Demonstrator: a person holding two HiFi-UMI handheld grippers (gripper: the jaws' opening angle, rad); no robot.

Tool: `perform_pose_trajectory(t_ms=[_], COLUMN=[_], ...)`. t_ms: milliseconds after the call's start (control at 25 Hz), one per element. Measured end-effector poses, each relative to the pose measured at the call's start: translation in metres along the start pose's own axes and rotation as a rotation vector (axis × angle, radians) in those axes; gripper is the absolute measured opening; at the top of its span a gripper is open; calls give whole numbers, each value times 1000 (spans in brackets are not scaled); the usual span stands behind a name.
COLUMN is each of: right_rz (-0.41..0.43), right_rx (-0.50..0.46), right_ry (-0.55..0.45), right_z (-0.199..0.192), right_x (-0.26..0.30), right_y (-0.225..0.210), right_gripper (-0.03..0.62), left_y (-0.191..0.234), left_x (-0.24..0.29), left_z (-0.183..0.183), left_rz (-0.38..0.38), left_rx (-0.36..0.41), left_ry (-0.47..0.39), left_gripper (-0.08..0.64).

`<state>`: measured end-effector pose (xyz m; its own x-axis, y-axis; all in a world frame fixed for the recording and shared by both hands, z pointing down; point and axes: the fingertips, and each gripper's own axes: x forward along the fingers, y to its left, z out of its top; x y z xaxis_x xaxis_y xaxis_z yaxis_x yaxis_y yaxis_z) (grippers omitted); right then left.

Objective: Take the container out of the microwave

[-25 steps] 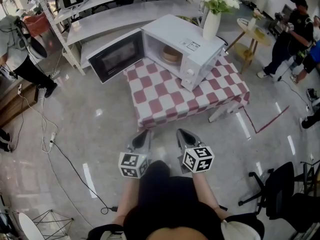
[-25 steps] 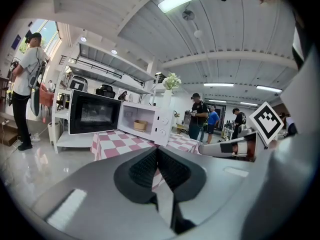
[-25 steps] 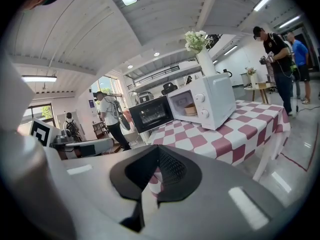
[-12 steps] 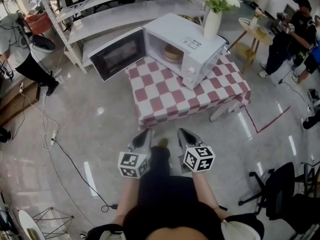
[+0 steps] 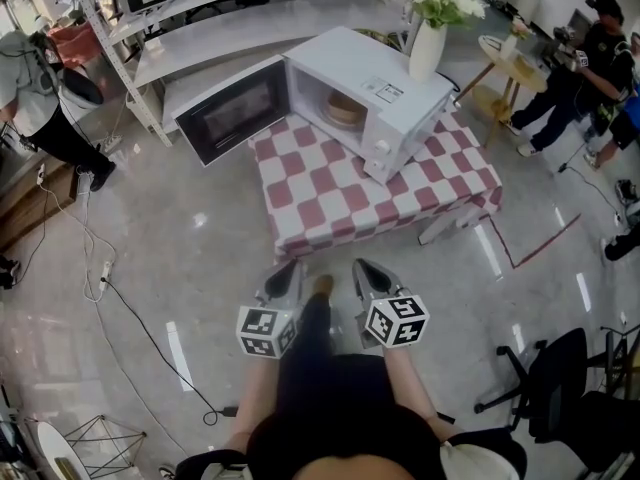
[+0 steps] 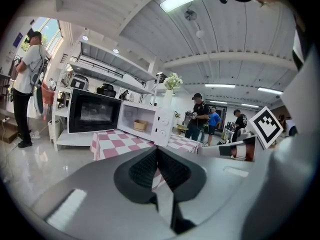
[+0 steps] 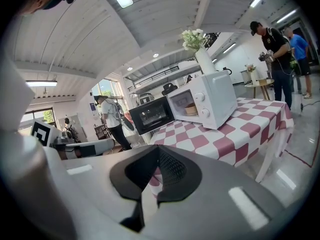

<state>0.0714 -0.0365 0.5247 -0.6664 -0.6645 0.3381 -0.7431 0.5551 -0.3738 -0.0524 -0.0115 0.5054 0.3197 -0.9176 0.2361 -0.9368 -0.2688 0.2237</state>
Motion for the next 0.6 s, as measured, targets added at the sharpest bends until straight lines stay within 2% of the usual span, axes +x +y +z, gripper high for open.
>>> perform_pose_trajectory(t_ms=[600], right_rz=[3], right_rx=[11], right_ry=[12], right_z=[28], right_x=[50], right_y=[-27], right_gripper=[0], left_y=[30], left_x=[54], left_z=[16], left_rz=[12], left_rx=[-7], left_ry=[18], left_gripper=[10])
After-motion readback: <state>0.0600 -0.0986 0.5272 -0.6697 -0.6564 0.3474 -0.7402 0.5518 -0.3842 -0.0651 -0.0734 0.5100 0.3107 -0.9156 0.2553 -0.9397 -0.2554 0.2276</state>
